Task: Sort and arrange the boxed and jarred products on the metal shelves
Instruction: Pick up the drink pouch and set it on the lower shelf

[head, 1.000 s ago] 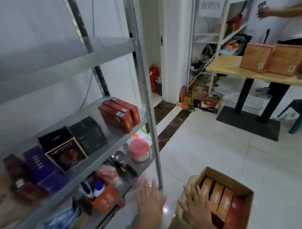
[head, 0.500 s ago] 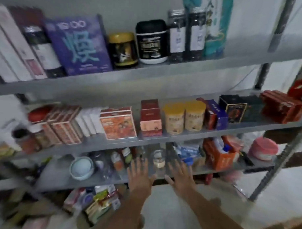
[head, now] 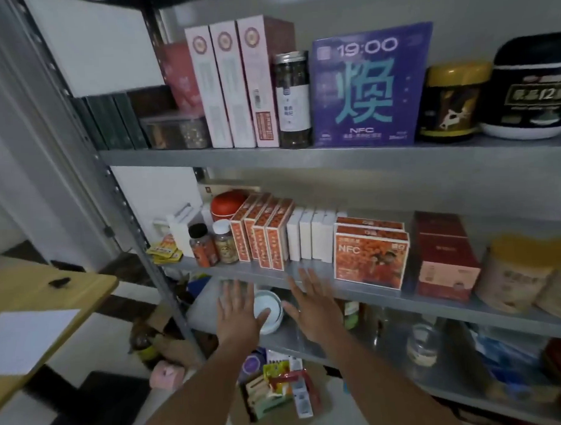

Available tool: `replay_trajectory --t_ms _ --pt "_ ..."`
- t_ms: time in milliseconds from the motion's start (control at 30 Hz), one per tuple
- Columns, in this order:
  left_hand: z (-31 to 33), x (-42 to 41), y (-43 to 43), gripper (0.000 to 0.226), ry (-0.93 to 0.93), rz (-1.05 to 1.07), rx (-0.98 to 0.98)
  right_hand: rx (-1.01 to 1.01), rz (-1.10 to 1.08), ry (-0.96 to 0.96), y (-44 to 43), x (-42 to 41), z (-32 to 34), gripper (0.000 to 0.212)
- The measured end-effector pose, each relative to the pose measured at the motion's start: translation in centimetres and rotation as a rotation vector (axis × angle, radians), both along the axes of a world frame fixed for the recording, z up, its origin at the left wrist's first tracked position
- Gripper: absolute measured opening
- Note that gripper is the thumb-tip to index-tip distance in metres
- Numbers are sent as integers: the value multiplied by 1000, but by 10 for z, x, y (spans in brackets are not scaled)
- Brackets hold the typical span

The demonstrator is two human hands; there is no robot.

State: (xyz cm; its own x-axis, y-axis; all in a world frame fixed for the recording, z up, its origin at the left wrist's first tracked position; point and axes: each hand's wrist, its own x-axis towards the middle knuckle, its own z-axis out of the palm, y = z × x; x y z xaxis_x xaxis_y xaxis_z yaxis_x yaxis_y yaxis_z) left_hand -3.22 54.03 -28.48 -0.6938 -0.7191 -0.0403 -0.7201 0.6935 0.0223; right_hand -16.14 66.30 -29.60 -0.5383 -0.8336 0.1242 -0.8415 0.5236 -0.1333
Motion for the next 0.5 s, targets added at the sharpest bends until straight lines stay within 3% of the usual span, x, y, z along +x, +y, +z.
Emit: replay_trajectory --t_ms 300,500 --pt "36 61 -150 71 53 195 -18 -35 177 107 -149 33 30 69" --pt "22 75 -246 73 77 152 -3 -80 212 177 -244 68 18 69"
